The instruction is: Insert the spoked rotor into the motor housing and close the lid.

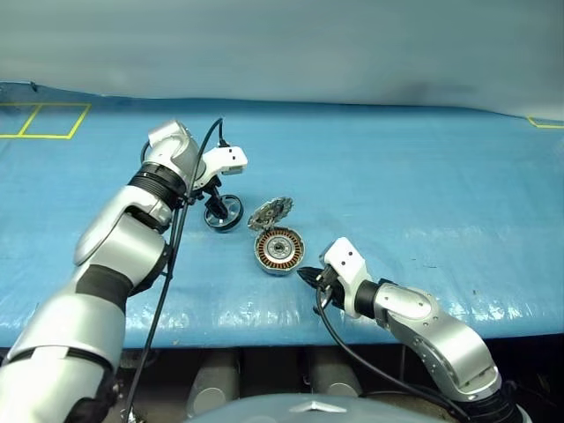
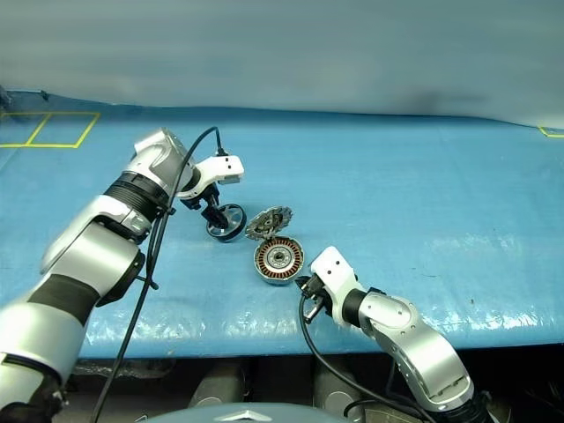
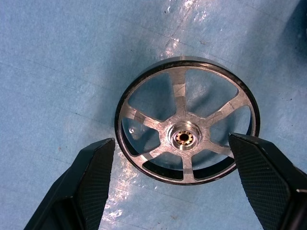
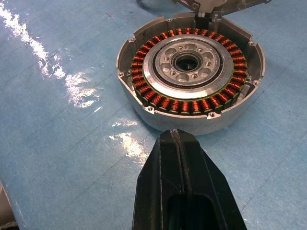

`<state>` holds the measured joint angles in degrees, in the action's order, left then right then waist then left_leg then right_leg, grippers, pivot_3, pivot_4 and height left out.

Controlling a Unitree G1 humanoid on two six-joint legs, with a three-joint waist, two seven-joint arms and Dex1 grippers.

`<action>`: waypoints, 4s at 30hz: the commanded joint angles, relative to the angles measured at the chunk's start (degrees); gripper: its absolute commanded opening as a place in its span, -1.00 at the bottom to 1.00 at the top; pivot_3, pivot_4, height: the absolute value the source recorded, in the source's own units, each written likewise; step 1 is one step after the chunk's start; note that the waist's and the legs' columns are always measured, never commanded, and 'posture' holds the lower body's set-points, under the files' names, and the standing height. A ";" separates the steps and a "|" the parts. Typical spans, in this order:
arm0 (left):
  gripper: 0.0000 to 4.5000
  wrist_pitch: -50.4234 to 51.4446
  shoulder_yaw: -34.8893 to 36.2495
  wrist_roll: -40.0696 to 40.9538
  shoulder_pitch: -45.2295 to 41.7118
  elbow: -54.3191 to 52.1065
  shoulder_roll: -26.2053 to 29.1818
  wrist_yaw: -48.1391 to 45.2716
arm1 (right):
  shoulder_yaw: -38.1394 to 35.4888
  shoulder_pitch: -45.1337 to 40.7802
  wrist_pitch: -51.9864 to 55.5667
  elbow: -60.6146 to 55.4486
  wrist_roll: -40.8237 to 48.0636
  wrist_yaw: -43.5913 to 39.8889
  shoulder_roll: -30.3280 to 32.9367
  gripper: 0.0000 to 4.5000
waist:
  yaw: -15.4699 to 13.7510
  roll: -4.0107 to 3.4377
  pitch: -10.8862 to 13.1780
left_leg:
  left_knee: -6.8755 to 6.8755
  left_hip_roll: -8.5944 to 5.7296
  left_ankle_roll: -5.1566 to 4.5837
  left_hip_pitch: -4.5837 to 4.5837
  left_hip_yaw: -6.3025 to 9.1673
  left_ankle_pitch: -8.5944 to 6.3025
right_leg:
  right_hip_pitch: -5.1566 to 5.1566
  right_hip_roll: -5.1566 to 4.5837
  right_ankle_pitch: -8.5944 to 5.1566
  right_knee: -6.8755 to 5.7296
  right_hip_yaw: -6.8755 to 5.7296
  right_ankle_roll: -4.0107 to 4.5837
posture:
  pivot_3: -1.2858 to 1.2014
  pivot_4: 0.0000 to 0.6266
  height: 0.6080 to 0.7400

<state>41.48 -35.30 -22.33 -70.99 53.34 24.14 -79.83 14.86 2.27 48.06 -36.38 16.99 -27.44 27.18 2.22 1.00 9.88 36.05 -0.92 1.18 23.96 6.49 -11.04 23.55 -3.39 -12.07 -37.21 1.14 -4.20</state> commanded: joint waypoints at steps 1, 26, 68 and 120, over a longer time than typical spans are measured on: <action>0.82 1.77 1.41 0.48 -1.75 0.17 -0.99 0.47 | -0.14 -0.77 -1.22 -0.72 0.19 0.12 -0.50 -1.00 | -0.02 0.00 0.00 | 0.01 0.00 0.00 0.00 0.00 0.00 | 0.00 0.00 0.00 0.00 0.00 0.00 | 0.03 -0.52 1.00; 0.82 1.72 0.18 -0.53 0.90 -0.26 -1.86 1.60 | 0.23 -0.71 -1.20 -0.77 -0.01 0.96 -0.97 -1.00 | 0.03 0.00 0.00 | 0.05 0.00 0.00 -0.05 0.00 0.00 | -0.01 0.00 0.00 -0.10 0.01 0.00 | 0.03 -0.52 1.00; -0.24 21.58 22.46 19.44 41.40 -80.55 32.24 -5.22 | -6.35 4.99 -10.45 -1.23 3.43 -2.51 -0.99 -1.00 | 0.41 -0.04 0.03 | -0.02 0.06 -0.04 -0.32 0.02 0.05 | -0.02 -0.01 -0.48 -0.59 0.04 0.67 | 0.03 -0.52 1.00; -0.24 18.67 -2.63 29.45 24.27 -71.54 12.14 25.33 | -7.02 9.05 -44.60 28.50 -0.16 -11.73 -11.53 -1.00 | -0.57 -0.04 0.02 | -0.02 0.27 0.05 -0.44 -0.26 0.06 | -0.08 0.14 -0.44 -0.57 0.11 0.74 | 0.03 -0.52 1.00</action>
<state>59.84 -37.30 7.49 -45.50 -18.08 36.21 -53.98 8.04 11.70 4.26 -7.17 16.42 -39.00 15.80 1.65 0.96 9.90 36.03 -0.65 1.23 23.52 6.23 -10.98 23.46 -3.25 -12.51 -37.78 1.26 -3.46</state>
